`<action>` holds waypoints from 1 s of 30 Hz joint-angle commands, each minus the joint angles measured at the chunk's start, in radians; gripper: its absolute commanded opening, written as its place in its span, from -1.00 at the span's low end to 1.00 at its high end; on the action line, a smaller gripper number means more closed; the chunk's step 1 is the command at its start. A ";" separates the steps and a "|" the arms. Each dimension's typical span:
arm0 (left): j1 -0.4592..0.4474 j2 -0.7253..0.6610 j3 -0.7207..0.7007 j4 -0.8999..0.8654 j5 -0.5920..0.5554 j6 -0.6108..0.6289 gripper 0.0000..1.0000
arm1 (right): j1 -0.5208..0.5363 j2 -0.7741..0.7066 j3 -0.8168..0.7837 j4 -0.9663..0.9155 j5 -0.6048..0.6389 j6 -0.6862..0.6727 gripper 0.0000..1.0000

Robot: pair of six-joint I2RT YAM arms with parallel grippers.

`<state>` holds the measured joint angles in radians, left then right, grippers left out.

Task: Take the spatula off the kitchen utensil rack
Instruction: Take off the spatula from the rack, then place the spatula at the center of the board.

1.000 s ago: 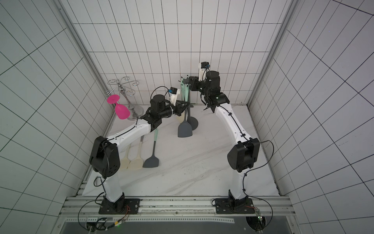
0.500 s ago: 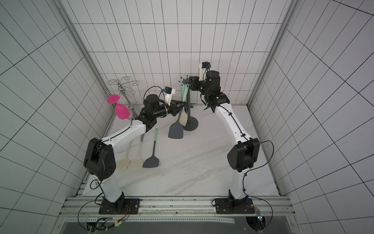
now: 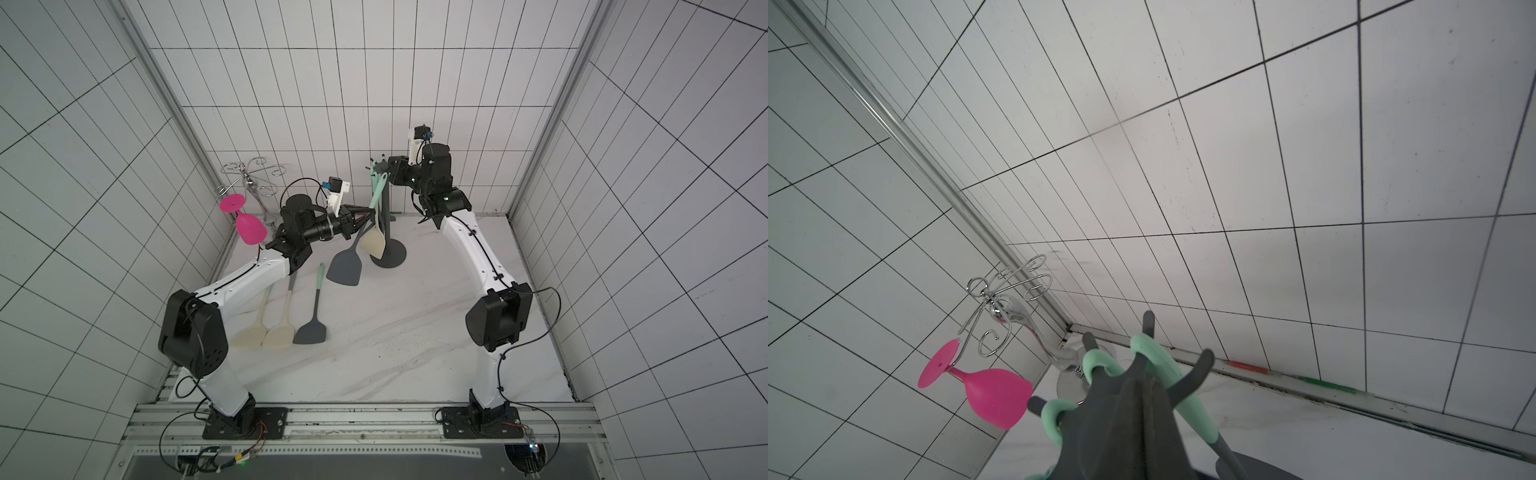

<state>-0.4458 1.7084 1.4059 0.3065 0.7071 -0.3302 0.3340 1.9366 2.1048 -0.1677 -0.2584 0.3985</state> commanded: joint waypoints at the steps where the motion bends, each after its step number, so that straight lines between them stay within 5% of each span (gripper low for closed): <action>1: 0.002 -0.092 -0.023 0.122 0.032 0.036 -1.00 | -0.002 0.036 0.003 -0.108 0.028 -0.033 -0.92; 8: 0.014 -0.134 -0.052 0.101 0.008 0.050 -1.00 | -0.001 0.036 0.003 -0.112 0.017 -0.030 -0.90; 15: 0.041 -0.206 -0.113 0.085 -0.080 0.020 -1.00 | 0.003 -0.010 0.058 -0.125 -0.015 -0.023 -0.22; 22: 0.095 -0.275 -0.182 0.097 -0.098 -0.114 -1.00 | 0.003 -0.066 0.130 -0.190 -0.087 -0.013 -0.05; 30: 0.196 -0.381 -0.305 0.114 -0.112 -0.341 -1.00 | 0.008 -0.332 -0.217 -0.178 -0.110 -0.033 -0.04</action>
<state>-0.2779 1.3640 1.1362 0.3885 0.6052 -0.5503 0.3347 1.7115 2.0075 -0.3500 -0.3351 0.3775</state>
